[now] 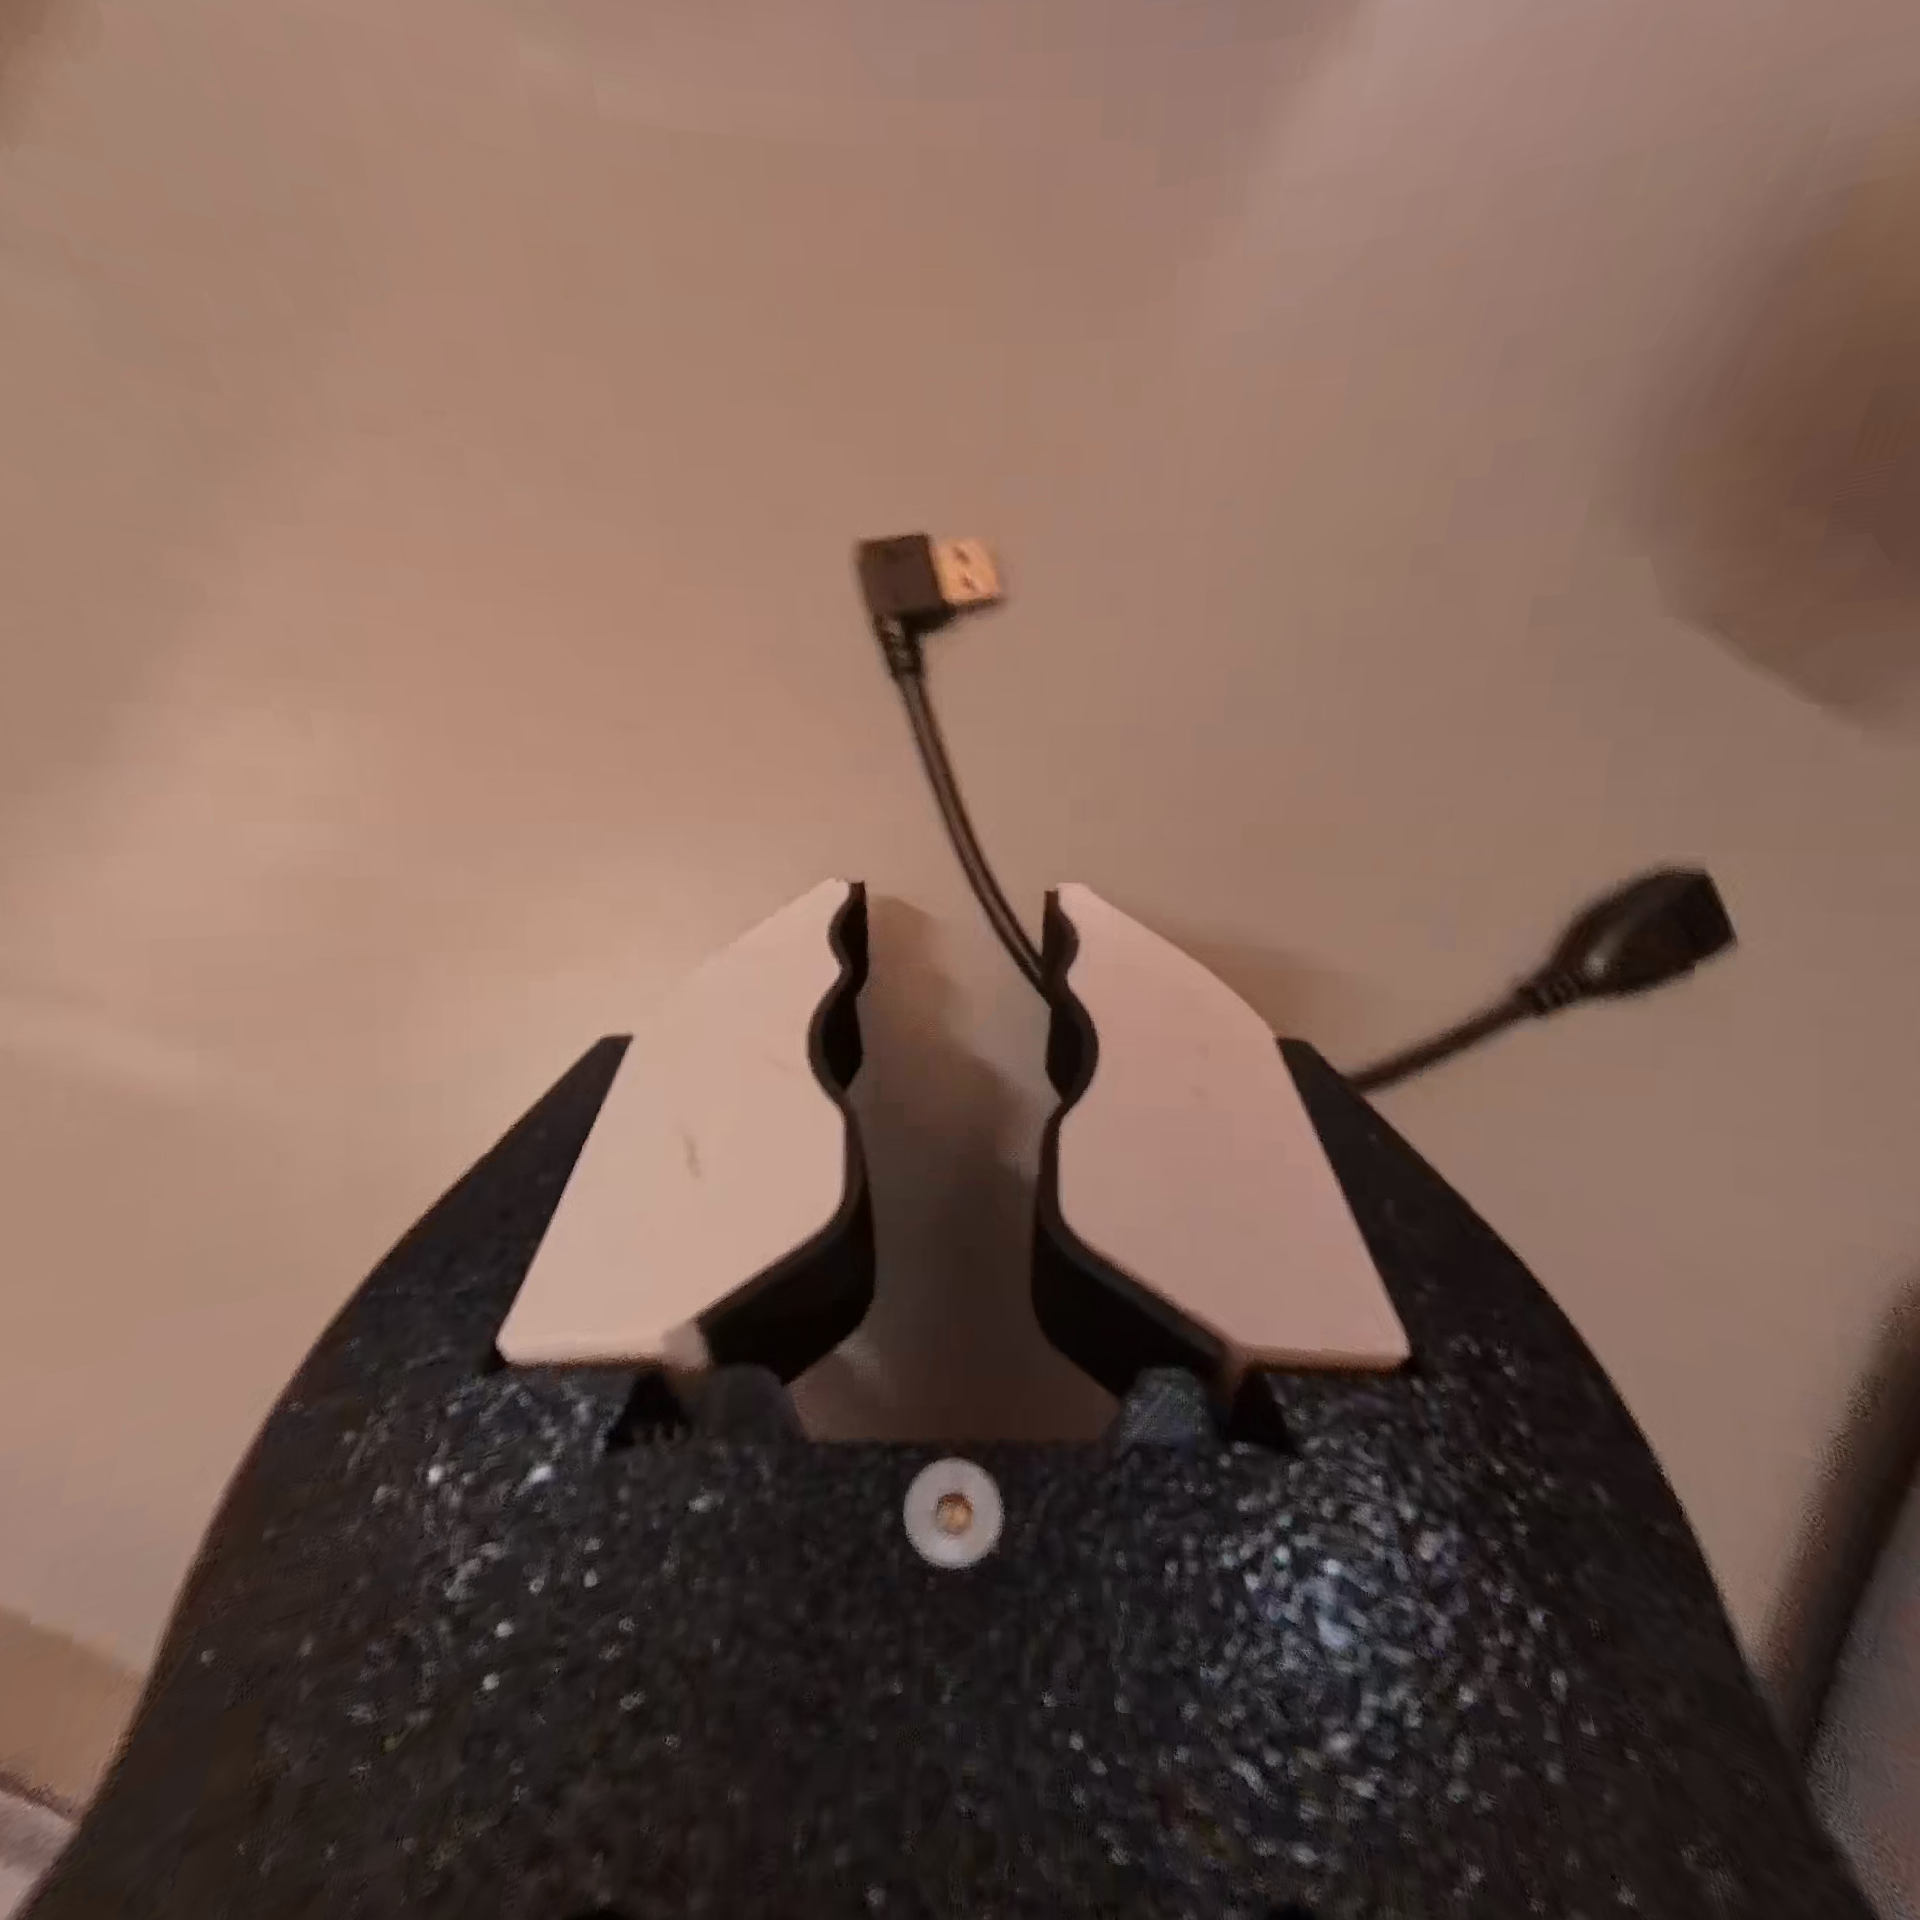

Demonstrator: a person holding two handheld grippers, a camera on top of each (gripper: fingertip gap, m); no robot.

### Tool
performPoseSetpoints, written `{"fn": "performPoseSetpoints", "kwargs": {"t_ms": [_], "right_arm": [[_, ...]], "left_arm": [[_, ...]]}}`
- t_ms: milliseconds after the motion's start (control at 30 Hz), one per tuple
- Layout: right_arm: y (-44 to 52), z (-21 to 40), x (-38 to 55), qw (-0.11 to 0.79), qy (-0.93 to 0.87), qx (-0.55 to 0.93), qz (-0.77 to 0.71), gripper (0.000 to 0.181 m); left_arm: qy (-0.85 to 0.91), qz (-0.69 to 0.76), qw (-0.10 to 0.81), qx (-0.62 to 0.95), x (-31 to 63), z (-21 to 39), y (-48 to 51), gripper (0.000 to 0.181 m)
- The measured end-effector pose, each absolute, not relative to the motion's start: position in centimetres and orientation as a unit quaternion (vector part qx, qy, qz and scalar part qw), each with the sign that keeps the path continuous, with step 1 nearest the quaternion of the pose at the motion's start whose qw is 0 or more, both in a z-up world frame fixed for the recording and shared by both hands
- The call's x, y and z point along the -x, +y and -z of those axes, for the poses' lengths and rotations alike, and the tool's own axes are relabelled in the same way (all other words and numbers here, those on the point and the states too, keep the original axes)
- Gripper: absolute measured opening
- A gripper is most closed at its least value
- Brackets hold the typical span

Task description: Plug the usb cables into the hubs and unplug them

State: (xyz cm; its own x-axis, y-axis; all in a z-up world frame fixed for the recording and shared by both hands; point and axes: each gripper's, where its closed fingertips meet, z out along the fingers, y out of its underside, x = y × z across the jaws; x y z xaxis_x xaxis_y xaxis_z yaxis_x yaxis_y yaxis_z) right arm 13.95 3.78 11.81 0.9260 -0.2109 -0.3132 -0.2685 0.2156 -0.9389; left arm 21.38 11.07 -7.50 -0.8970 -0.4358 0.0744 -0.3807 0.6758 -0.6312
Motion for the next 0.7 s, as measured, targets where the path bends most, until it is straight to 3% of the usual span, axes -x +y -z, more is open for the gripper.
{"fn": "performPoseSetpoints", "kwargs": {"t_ms": [233, 333, 433, 567, 700], "right_arm": [[4.0, -11.7, -14.1, 0.749, 0.19, 0.634, -0.019, 0.072], [4.0, -11.4, -14.0, 0.747, 0.194, 0.635, -0.019, 0.073], [3.7, -11.2, -13.9, 0.745, 0.199, 0.636, -0.017, 0.073], [3.1, -11.4, -13.9, 0.745, 0.202, 0.635, -0.005, 0.072], [2.3, -11.7, -14.1, 0.748, 0.209, 0.63, 0.008, 0.073]], "left_arm": [[0.915, 0.353, 0.036, 0.192, -23.5, 8.6, 7.7, 0.036], [0.923, 0.349, 0.052, 0.156, -23.9, 8.9, 7.1, 0.008], [0.924, 0.337, 0.052, 0.173, -24.7, 8.5, 7.4, 0.005], [0.852, 0.46, 0.201, 0.15, -28.0, 0.2, 7.6, 0.004], [0.753, 0.538, 0.379, -0.01, -25.8, -8.9, 8.2, 0.004]]}}
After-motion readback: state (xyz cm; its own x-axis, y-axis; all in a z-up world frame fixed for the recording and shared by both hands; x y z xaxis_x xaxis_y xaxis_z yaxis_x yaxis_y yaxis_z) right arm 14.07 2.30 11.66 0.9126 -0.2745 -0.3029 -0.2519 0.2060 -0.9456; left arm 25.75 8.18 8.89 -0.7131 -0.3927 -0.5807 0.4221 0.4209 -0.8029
